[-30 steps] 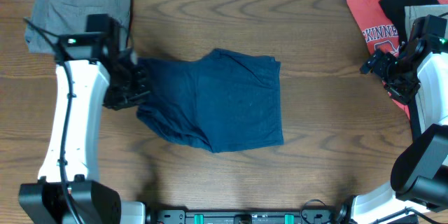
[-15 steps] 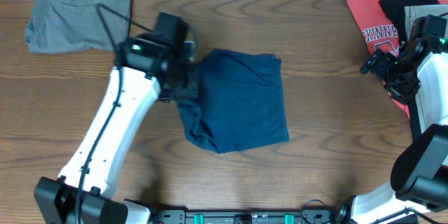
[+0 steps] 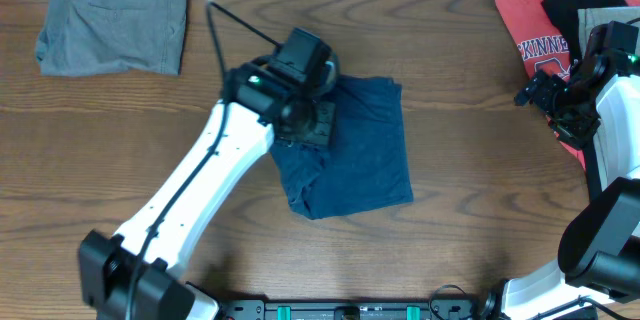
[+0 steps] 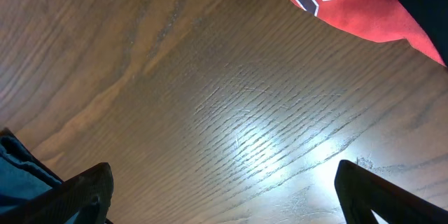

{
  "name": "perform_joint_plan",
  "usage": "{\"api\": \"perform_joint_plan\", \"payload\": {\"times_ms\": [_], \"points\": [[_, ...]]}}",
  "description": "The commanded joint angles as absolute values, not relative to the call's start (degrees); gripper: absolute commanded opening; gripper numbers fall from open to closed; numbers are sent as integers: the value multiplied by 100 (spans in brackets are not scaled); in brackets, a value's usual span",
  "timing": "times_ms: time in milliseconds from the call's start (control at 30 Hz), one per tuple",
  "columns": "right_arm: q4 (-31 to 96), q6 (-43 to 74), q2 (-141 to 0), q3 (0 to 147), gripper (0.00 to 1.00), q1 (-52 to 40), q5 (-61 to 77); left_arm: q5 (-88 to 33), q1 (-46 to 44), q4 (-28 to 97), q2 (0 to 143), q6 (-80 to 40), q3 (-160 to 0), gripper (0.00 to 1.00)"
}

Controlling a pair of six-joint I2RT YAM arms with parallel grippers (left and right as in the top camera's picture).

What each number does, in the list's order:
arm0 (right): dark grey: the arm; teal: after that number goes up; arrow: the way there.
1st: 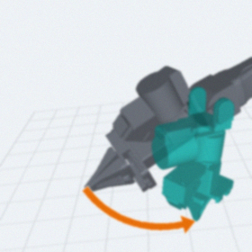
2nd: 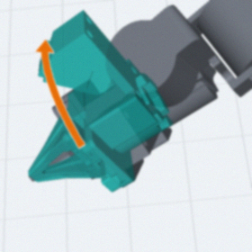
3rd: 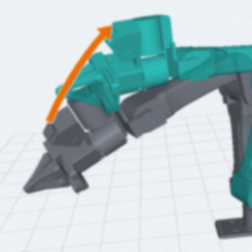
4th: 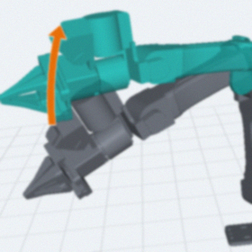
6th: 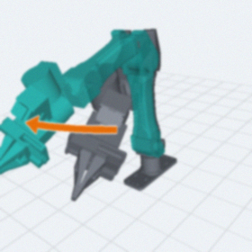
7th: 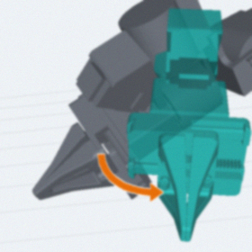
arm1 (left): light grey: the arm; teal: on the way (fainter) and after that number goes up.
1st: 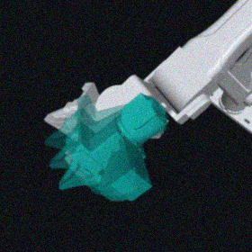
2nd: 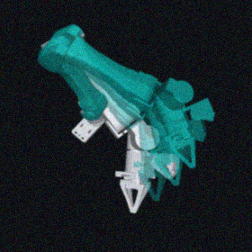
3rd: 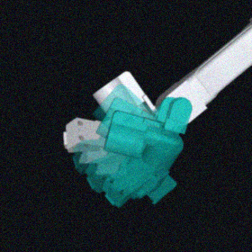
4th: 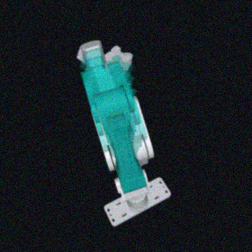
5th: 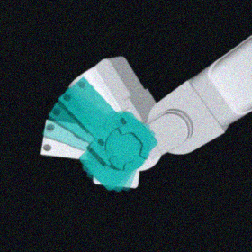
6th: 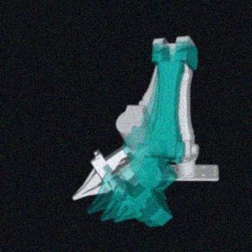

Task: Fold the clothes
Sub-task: 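Lay the folded flap over the shorts' right half with the left gripper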

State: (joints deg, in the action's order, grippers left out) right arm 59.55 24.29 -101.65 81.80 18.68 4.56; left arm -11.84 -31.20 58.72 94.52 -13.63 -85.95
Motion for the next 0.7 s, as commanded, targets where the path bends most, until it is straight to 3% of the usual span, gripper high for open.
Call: {"api": "perform_joint_plan", "payload": {"times_ms": [0,533,667], "points": [[5961,2370,-10189,8221,99,1870,471,-1201,-3249,5815,9773,-1411,-8527,6],[5961,2370,-10189,8221,99,1870,471,-2014,-3656,5365,10608,-1409,-8527,6],[5961,2370,-10189,8221,99,1870,471,-2012,-3712,5306,10610,-1409,-8527,12]]}}
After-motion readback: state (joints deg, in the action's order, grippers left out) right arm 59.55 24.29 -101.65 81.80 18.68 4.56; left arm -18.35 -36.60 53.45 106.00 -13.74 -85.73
